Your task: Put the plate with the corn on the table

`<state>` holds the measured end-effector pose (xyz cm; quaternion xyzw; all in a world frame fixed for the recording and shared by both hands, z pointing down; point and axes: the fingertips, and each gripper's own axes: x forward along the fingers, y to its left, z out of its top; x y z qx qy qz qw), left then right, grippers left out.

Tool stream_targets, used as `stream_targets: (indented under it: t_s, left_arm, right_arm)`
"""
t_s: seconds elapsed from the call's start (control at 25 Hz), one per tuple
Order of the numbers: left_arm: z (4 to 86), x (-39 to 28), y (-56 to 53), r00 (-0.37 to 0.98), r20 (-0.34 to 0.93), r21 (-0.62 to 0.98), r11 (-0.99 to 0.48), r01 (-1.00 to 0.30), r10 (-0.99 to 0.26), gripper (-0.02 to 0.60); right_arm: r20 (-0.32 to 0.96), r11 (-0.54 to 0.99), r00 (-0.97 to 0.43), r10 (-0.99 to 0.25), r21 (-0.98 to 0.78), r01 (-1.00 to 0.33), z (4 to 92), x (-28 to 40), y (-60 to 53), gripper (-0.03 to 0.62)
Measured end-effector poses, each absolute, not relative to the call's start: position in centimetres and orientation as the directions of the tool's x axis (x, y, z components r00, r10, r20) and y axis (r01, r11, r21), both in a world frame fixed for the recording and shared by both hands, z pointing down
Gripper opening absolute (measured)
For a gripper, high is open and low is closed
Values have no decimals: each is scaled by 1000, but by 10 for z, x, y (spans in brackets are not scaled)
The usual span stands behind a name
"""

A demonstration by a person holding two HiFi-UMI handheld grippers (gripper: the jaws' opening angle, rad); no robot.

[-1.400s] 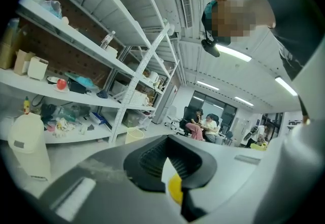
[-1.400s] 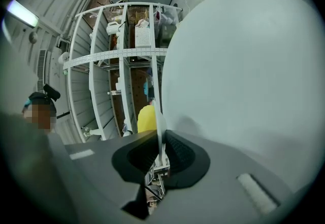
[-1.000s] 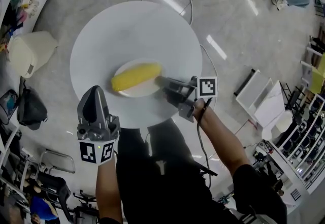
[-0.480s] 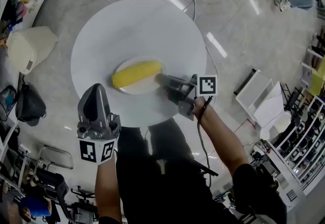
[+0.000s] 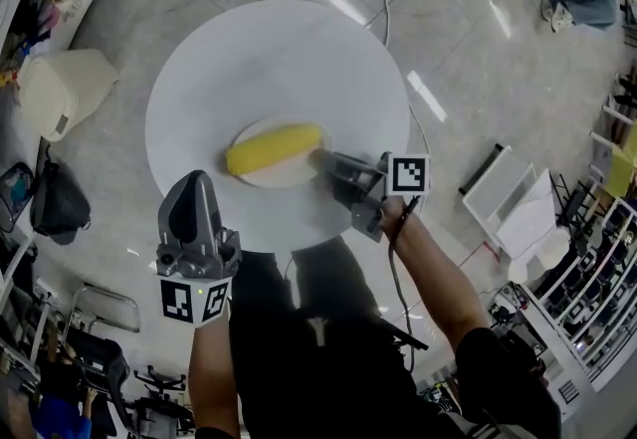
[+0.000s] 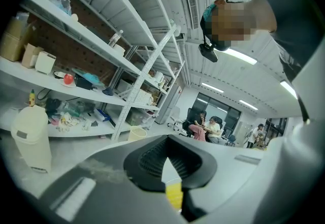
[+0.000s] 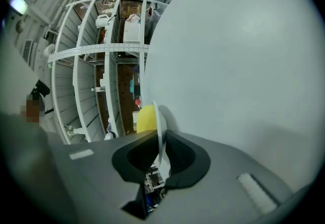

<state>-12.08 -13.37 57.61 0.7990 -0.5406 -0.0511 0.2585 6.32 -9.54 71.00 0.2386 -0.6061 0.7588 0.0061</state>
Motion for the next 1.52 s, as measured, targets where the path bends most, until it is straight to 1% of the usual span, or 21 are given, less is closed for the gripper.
stream_targets:
  t_s: [0.28, 0.36, 0.44, 0.64, 0.84, 1.28, 1.52]
  left_arm:
    - [576, -121, -128, 404, 198, 470, -275, -839, -893, 3]
    - [575, -120, -128, 405, 198, 472, -275, -838, -893, 3]
    - [576, -120, -127, 407, 199, 474, -276, -836, -892, 3]
    - [578, -119, -125, 409, 201, 474, -277, -836, -890, 3]
    - [578, -119, -123, 406, 205, 477, -271, -836, -891, 3]
    - [581, -119, -125, 403, 205, 480, -267, -836, -892, 3]
    - [580, -118, -124, 402, 207, 485, -263, -834, -892, 3]
  right_arm:
    - [455, -230, -849, -269, -886, -402, 713, 61, -97, 37]
    - [475, -222, -839, -265, -877, -427, 713, 61, -97, 42]
    - [485, -225, -834, -263, -871, -436, 713, 62, -97, 64]
    - [506, -213, -826, -248, -860, -463, 713, 61, -95, 67]
    - [584, -138, -786, -203, -812, -567, 713, 63, -90, 78]
    - [642, -96, -747, -174, -766, -636, 714, 67, -91, 100]
    - [712, -29, -682, -167, -695, -719, 713, 72, -93, 104]
